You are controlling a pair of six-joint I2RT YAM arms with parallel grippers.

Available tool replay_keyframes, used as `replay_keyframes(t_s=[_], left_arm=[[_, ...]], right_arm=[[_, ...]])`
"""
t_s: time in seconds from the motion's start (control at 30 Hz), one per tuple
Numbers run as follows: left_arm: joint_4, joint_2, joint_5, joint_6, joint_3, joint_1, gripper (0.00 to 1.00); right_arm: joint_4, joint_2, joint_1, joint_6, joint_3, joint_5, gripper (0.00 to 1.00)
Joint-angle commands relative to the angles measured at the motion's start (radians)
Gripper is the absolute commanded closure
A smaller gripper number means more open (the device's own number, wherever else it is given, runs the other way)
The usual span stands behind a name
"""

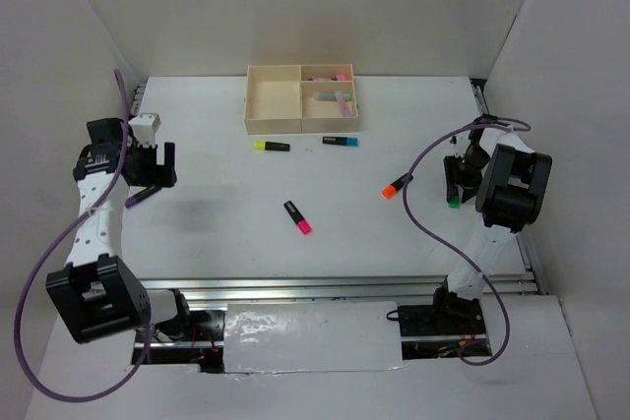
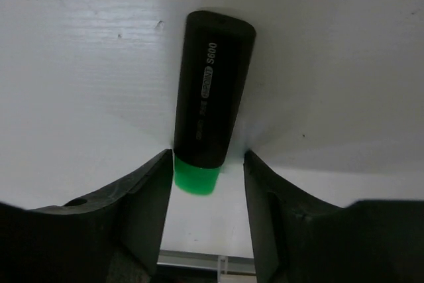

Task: Sort the stationery into containers
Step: Pick up the pen from the center of the board, then pick up the pen from the corner of the board.

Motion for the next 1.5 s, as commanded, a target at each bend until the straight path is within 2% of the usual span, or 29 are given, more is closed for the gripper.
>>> replay_keyframes(t_s=[0.0,0.07,0.23,0.33,0.43,0.53,0.6,0.7,0.9,1.1,1.23,1.27,1.33,1.43,1.47], left_arm=[[-0.086,0.077,0.112,0.194,0.090,0.095,0.01],[-0.105,0.132,0.126,0.267,0.133,0.126,0.01],[-0.145,0.236,0.166,0.366,0.236,0.216,0.01],[-0.194,0.319,0.221,0.476,0.293,0.249,0.01],[-0.304,0.402,0.223,0.611,0.386,0.252,0.01],[-0.457,0.546,0.208,0.726,0.521,0.261,0.03],[-0.496,0.638,0.192,0.771,0.586,0.272,0.05],[-0.497,0.715,0.171,0.818,0.617,0.290,0.11],[-0.497,0.809,0.180,0.910,0.618,0.295,0.15],[-0.456,0.859,0.166,0.944,0.571,0.295,0.19],[-0.329,0.819,0.105,0.955,0.444,0.267,0.21],[-0.292,0.806,0.085,0.959,0.372,0.261,0.22],[-0.200,0.776,0.047,0.973,0.288,0.240,0.26],[-0.194,0.787,0.051,0.976,0.278,0.224,0.39],[-0.207,0.804,0.059,0.973,0.290,0.224,0.47]], right_arm=[[0.009,0.026,0.005,-0.002,0.053,0.021,0.48],[0.005,0.052,0.005,-0.005,0.071,0.026,0.58],[-0.007,0.097,0.005,0.000,0.117,0.007,0.75],[-0.024,0.107,0.019,-0.015,0.146,0.003,0.93],[-0.026,0.088,0.033,-0.032,0.144,-0.011,0.99],[-0.035,0.043,0.050,-0.046,0.143,-0.045,1.00],[-0.044,0.008,0.056,-0.055,0.148,-0.080,1.00],[-0.063,-0.044,0.068,-0.058,0.159,-0.140,1.00],[-0.118,-0.159,0.125,-0.052,0.212,-0.236,1.00],[-0.184,-0.207,0.243,-0.023,0.398,-0.292,1.00],[-0.172,-0.216,0.356,-0.011,0.473,-0.287,1.00],[-0.165,-0.224,0.386,-0.017,0.475,-0.255,1.00],[-0.146,-0.216,0.468,-0.034,0.486,-0.234,1.00],[-0.132,-0.183,0.561,-0.046,0.524,-0.210,1.00],[-0.130,-0.149,0.579,-0.052,0.563,-0.209,1.00]])
